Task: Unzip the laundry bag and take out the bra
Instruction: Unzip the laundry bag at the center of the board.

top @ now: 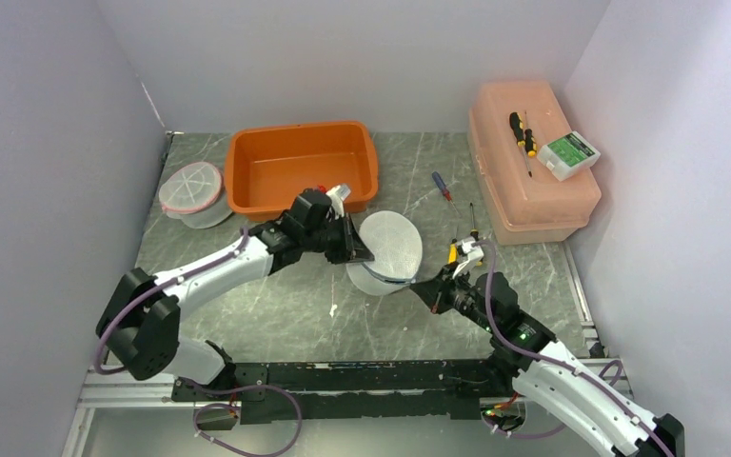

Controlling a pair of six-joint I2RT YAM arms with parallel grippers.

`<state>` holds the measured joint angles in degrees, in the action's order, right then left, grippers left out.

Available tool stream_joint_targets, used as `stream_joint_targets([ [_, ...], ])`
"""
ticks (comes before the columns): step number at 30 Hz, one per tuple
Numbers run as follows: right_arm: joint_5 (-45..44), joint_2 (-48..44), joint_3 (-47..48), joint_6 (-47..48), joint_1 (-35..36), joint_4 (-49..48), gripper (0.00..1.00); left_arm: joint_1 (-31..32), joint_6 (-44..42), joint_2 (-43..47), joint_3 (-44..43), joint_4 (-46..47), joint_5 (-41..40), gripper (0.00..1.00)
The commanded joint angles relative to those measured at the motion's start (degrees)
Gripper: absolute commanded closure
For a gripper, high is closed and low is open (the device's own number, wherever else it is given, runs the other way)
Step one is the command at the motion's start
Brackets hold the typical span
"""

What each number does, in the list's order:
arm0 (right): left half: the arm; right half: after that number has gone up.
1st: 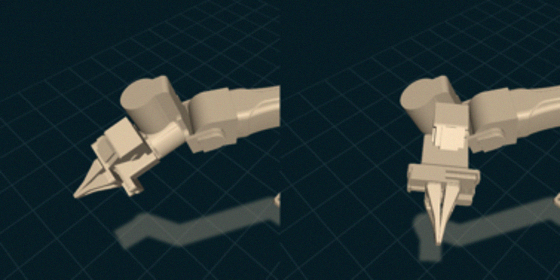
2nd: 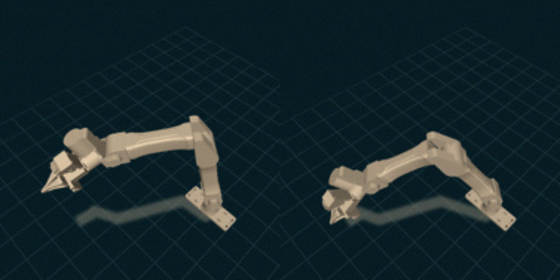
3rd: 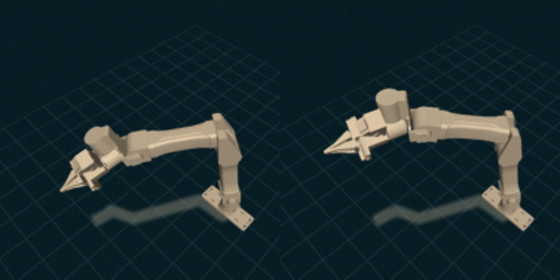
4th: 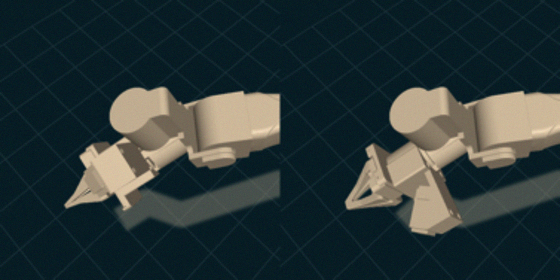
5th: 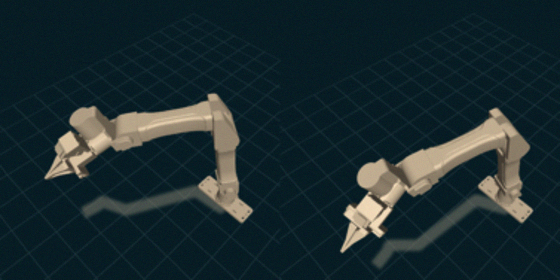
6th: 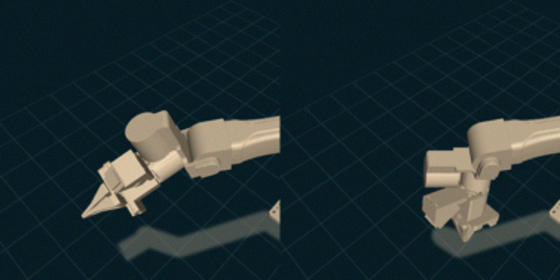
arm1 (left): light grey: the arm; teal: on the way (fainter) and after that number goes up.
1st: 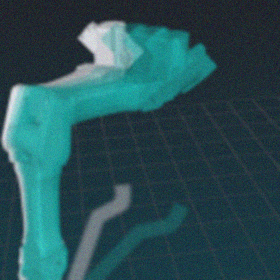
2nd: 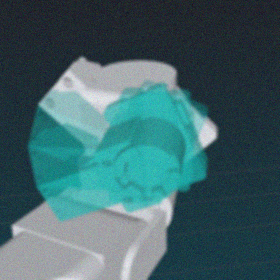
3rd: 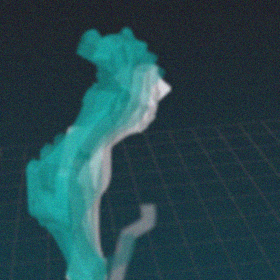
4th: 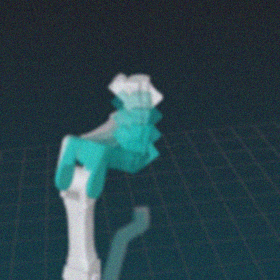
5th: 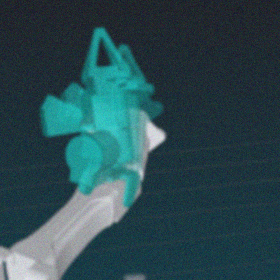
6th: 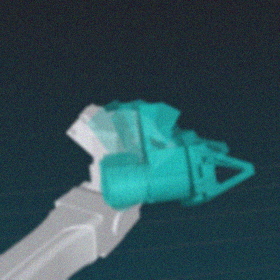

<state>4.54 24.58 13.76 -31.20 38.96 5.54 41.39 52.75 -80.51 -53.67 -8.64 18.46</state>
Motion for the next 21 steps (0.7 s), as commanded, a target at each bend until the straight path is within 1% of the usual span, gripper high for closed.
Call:
stream_joint_targets([
  [1,4.54,0.73,-0.37,1.61,1.39,-4.24,1.0,-2.72,-11.57,-3.81,-7.01,-4.85,7.06,0.94],
  [3,4.14,1.37,-0.62,1.48,2.07,-4.92,1.0,-3.18,-12.38,-4.75,-6.99,-3.76,6.94,0.9],
  [5,4.04,2.49,-1.09,1.23,2.56,-5.36,1.0,-3.88,-12.13,-6.22,-5.42,0.11,8.8,0.86],
  [7,3.99,3.7,-1.41,0.66,2.83,-7.52,1.0,-4.76,-11.35,-8.36,-4.69,2.02,10.45,0.84],
  [8,4.07,4.4,-1.64,0.29,2.88,-8.17,1.0,-5.18,-10.61,-9.14,-4.45,2.2,10.69,0.82],
  [9,4.08,5.02,-1.75,-0.23,2.92,-8.66,1.0,-5.4,-9.41,-9.31,-3.86,2.42,9.96,0.77],
  [11,3.99,5.86,-1.93,-0.82,3.01,-9.54,1.0,-5.54,-6.83,-7.25,-1.51,3.77,7.02,0.57],
  [12,3.95,6.05,-2.0,-0.98,2.97,-9.8,1.0,-5.53,-5.52,-5.57,-0.39,3.77,5.22,0.43],
  [13,3.79,6.09,-2.03,-1.14,2.98,-9.92,1.0,-5.53,-4.39,-3.91,0.62,3.43,3.69,0.32],
  [15,3.12,6.01,-2.01,-1.17,3.12,-9.85,1.0,-5.55,-2.33,-0.58,2.02,1.69,1.27,0.13],
  [16,2.65,6.01,-1.89,-1.04,3.06,-9.66,1.0,-5.53,-0.98,1.16,3.08,0.7,0.17,0.06],
  [19,1.61,6.42,-1.48,-0.85,3.05,-9.32,1.0,-5.06,4.72,6.8,7.38,-0.01,-2.14,0.05],
  [21,1.28,7.17,-1.35,-0.8,3.1,-9.65,1.0,-2.86,9.7,10.57,10.69,1.43,-5.3,0.05],
])
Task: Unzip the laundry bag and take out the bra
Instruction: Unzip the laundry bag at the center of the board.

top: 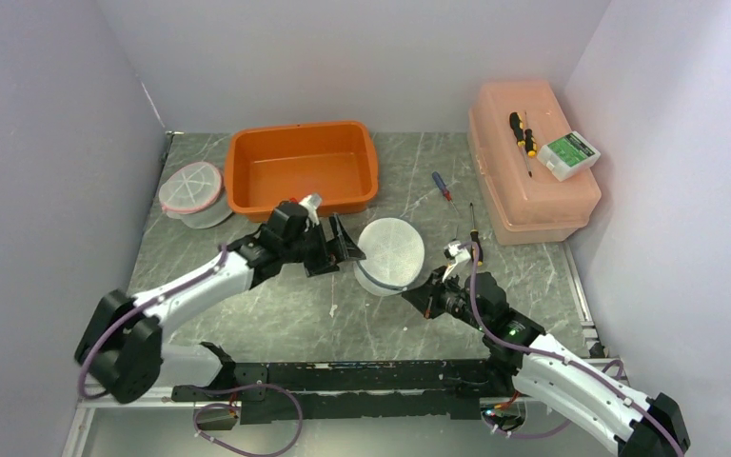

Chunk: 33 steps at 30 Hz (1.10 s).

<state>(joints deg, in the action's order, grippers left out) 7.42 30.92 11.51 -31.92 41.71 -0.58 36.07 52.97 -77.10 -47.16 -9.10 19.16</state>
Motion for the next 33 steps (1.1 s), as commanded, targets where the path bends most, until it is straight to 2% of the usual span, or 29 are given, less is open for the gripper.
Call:
stream_joint_targets([
  [1,-1.65,1.28,0.9,-0.15,0.33,-3.93,1.0,4.17,13.02,8.17,5.24,2.1,-7.87,0.05],
  [7,-1.31,4.5,1.35,-0.06,0.35,-6.52,1.0,14.43,24.7,6.68,5.77,6.87,-18.56,0.05],
  [10,-1.29,4.78,1.69,0.42,0.34,-6.1,1.0,15.72,26.43,3.39,3.11,6.29,-19.07,0.06],
  [22,-0.65,3.18,0.78,0.49,0.43,-4.45,1.0,16.03,28.39,-3.29,0.18,8.71,-22.77,0.35],
  [31,-0.97,2.99,1.37,1.33,0.39,-3.19,1.0,15.63,27.0,-5.37,-0.35,8.7,-22.31,0.66],
  [33,-2.32,2.47,1.41,1.12,0.43,-2.24,1.0,15.13,26.56,-4.99,-0.07,8.68,-22.03,0.77],
])
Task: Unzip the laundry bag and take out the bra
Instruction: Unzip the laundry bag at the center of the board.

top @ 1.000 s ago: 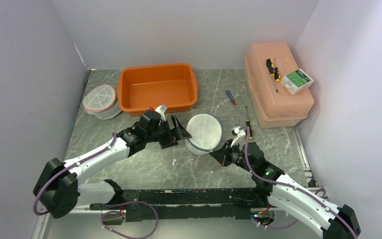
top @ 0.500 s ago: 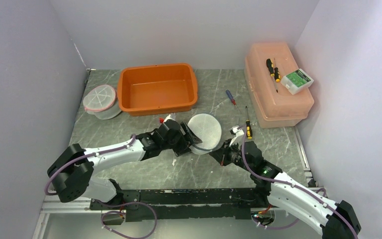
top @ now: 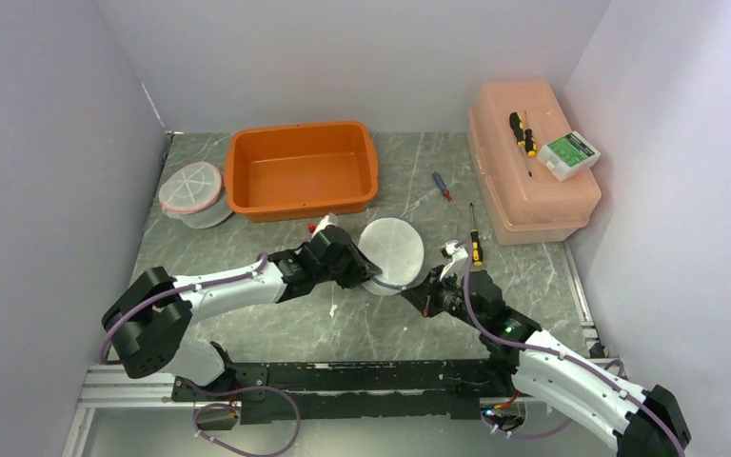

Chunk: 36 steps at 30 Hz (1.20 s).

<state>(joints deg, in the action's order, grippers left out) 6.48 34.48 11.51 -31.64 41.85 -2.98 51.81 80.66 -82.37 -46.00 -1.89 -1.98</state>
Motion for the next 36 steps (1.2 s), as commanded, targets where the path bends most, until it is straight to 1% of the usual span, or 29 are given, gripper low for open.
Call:
stream_joint_targets([
  [1,-2.33,-1.35,1.31,0.58,0.27,0.62,1.0,-0.95,-1.39,0.61,-1.04,1.39,-0.73,0.81],
  [3,-4.21,-1.55,1.33,0.12,0.28,1.4,1.0,-1.62,-1.91,1.24,-0.48,1.24,-0.1,0.9],
  [4,-5.3,-1.35,1.48,-0.23,0.27,1.85,1.0,-2.04,-2.3,1.57,-0.22,1.31,0.37,0.96],
  [5,-6.13,-1.05,1.64,-0.69,0.28,2.46,1.0,-2.51,-2.83,1.84,-0.03,1.4,1.03,0.97],
  [7,-9.56,-0.25,1.91,-2.13,0.26,3.86,1.0,-3.33,-4.53,2.22,0.43,1.47,2.47,0.97],
  [10,-13.96,0.23,2.29,-3.55,0.22,5.73,1.0,-4.6,-6.23,2.39,1.3,4.43,5.93,0.97],
  [15,-19.59,-0.38,3.04,-4.95,0.17,7.98,1.0,-6.41,-9.47,3.23,2.37,5.3,10.24,0.97],
  [18,-21.51,-2.35,3.68,-4.73,0.18,9.8,1.0,-8.08,-14.09,3.91,1.69,4.47,13.48,0.97],
  [20,-21.83,-5.1,4.0,-3.46,0.17,10.82,1.0,-9.58,-18.29,4.2,-0.19,2.58,17.07,0.97],
  [22,-19.96,-7.05,4.26,-1.01,0.17,10.78,1.0,-11.51,-22.6,3.81,-2.47,-0.08,21.44,0.95],
  [24,-15.75,-8.03,4.61,1.64,0.17,10.19,1.0,-13.41,-26.11,2.75,-4.9,-2.18,25.79,0.94],
  [29,-6.07,-6.66,5.42,4.3,0.3,8.15,1.0,-15.58,-33.97,-1.93,-12.42,-5.33,34.28,0.93],
  [33,-0.43,-6.55,4.75,4.34,0.42,5.47,1.0,-16.03,-40.13,-7.45,-18.05,-8.69,37.68,0.93],
  [36,0.94,-6.42,4.02,4.01,0.42,4.33,1.0,-16.13,-40.97,-9.87,-17.58,-6.23,37.73,0.91],
])
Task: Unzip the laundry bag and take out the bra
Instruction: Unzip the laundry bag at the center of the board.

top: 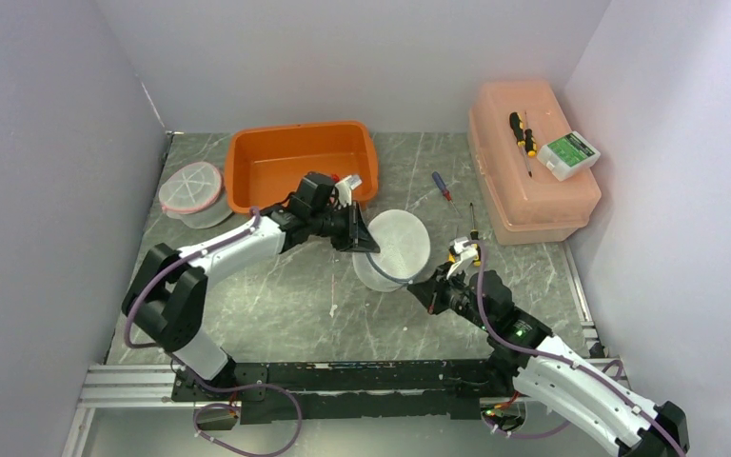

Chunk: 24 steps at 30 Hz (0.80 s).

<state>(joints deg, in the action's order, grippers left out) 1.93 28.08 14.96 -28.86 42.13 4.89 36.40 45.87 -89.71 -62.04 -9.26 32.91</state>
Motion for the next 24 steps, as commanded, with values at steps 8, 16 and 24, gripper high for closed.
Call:
stream_joint_targets([
  [8,5.16,1.54,0.09,0.92,0.16,-4.68,1.0,-1.11,-2.53,-0.7,4.25,5.1,-0.78,0.45],
  [16,2.79,3.7,-0.58,0.09,0.16,-7.54,1.0,-1.04,7.38,13.52,13.9,5.36,-8.9,0.06],
  [24,2.09,6.17,-0.67,-0.97,0.15,-9.46,1.0,4.07,23.98,25.29,21.46,2.27,-22.62,0.05],
])
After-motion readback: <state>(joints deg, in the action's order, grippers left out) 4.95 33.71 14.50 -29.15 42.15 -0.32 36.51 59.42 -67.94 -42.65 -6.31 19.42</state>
